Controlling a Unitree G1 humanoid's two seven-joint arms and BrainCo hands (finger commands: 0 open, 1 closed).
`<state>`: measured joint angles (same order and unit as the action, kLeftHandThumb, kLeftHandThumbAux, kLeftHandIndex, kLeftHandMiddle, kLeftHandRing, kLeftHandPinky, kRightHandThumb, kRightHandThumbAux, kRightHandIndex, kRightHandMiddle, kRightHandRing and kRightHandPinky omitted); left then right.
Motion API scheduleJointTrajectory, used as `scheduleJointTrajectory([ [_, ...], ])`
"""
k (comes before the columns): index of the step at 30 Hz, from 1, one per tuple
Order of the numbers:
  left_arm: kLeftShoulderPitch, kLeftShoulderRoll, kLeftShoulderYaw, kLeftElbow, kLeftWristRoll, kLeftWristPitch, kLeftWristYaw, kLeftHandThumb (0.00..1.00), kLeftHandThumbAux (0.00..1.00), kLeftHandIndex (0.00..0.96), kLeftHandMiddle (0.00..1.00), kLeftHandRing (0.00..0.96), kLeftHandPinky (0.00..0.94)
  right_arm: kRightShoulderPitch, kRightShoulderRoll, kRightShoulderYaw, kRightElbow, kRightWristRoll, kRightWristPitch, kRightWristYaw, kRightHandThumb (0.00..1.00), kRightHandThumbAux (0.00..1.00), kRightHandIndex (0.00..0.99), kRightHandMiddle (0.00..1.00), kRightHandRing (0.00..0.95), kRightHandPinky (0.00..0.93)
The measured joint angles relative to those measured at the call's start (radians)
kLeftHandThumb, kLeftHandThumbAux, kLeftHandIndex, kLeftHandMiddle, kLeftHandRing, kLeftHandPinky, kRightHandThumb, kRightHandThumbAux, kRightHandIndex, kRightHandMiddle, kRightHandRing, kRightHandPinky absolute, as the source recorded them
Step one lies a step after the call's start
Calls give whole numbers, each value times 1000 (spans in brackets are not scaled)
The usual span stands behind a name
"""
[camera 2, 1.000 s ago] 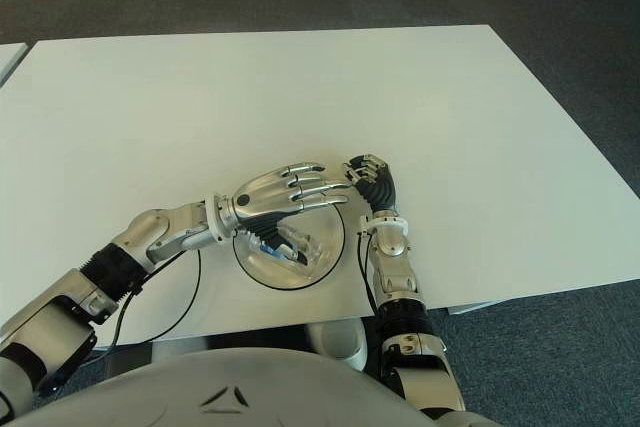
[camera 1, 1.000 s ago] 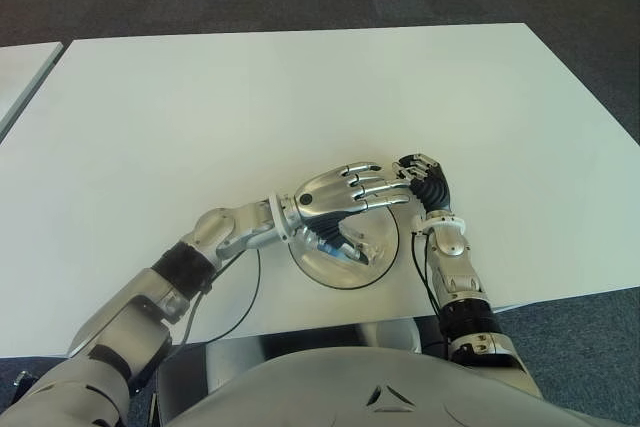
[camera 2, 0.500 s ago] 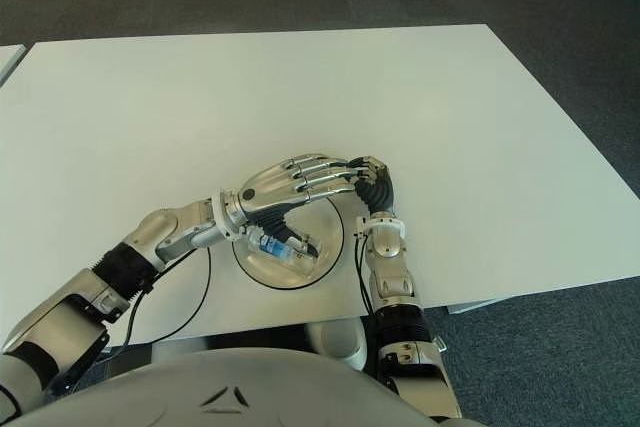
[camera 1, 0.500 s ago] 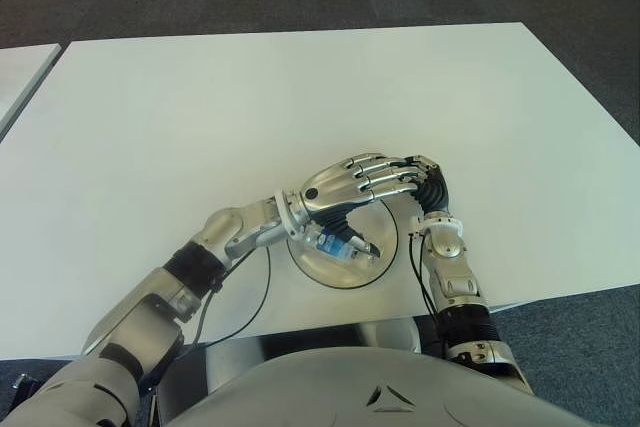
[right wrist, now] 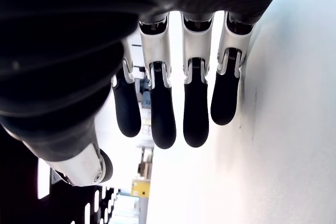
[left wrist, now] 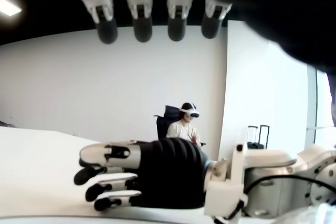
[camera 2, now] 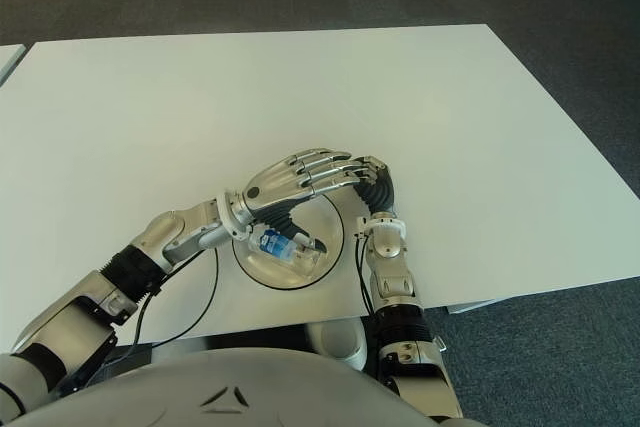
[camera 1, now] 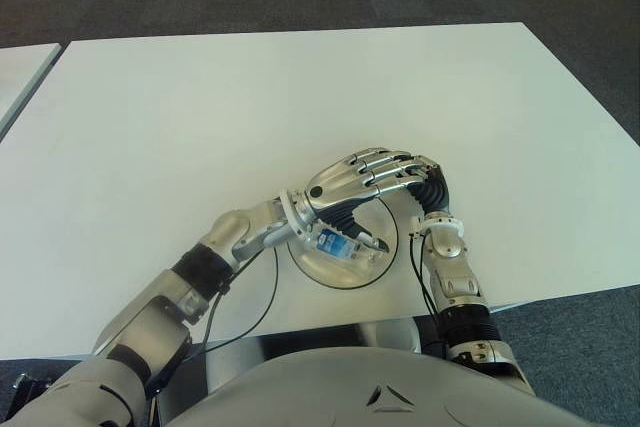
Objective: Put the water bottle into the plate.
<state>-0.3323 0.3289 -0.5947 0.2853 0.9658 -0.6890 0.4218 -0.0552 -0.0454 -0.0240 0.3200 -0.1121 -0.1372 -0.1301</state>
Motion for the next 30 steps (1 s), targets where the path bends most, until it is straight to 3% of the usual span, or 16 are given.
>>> scheduleJointTrajectory([
  [7, 26, -25, 33, 12, -84, -30, 39, 164, 334, 0, 0, 0, 13, 0, -2, -5, 0, 18, 0, 22, 707, 729, 430, 493, 553, 579],
  [13, 72, -34, 88, 35, -206, -73, 42, 134, 341, 0, 0, 0, 1, -7, -6, -14, 18, 23, 0, 23, 707, 730, 431, 512, 557, 582],
  [23, 165, -159, 226, 99, -452, -87, 63, 77, 398, 0, 0, 0, 0, -30, -20, -29, 82, 54, -64, 76, 708, 730, 433, 569, 593, 612],
  [30, 245, -230, 319, 80, -590, -26, 43, 50, 433, 0, 0, 0, 0, -41, -25, -36, 122, 75, -111, 114, 708, 730, 433, 578, 599, 601],
])
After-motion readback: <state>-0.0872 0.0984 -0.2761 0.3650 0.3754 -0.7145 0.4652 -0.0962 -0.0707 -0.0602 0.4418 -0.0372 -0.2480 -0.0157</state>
